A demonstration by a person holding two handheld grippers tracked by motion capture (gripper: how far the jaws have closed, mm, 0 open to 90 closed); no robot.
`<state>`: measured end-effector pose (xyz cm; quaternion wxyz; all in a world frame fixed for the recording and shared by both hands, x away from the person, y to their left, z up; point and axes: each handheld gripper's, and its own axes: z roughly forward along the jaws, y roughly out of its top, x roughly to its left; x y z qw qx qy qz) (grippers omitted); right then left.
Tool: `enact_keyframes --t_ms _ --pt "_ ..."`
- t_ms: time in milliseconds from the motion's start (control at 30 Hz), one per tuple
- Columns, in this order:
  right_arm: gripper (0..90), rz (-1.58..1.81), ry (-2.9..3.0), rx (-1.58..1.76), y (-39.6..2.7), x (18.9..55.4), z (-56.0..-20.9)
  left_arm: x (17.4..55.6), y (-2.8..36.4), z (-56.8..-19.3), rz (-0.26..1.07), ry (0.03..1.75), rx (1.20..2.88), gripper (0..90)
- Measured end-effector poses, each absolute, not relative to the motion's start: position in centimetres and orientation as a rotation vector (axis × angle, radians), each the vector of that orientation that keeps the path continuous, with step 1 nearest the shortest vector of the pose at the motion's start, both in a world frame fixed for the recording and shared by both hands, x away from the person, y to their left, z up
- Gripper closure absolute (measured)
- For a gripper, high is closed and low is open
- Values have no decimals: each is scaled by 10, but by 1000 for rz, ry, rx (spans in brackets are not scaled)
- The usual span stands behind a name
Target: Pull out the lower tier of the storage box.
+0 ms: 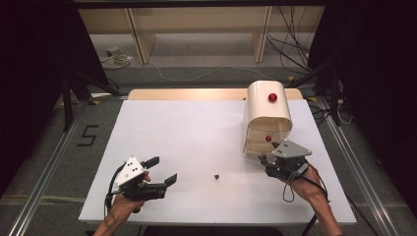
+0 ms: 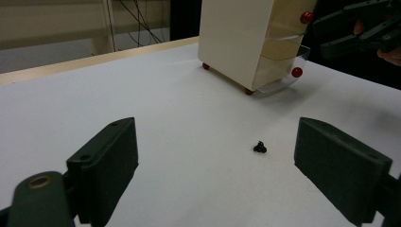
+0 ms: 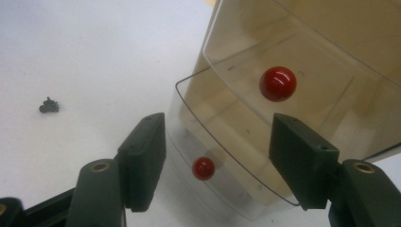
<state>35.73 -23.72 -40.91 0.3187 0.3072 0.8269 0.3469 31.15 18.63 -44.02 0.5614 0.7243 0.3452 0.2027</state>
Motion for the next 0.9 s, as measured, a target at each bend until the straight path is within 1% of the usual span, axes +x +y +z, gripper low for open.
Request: enact_keyframes --t_ms 467,900 --pt "439 845 2286 757 -235 372 -408 312 187 -440 478 812 1708 140" --pt "507 786 2331 750 -232 381 -414 312 186 -440 479 812 1708 141"
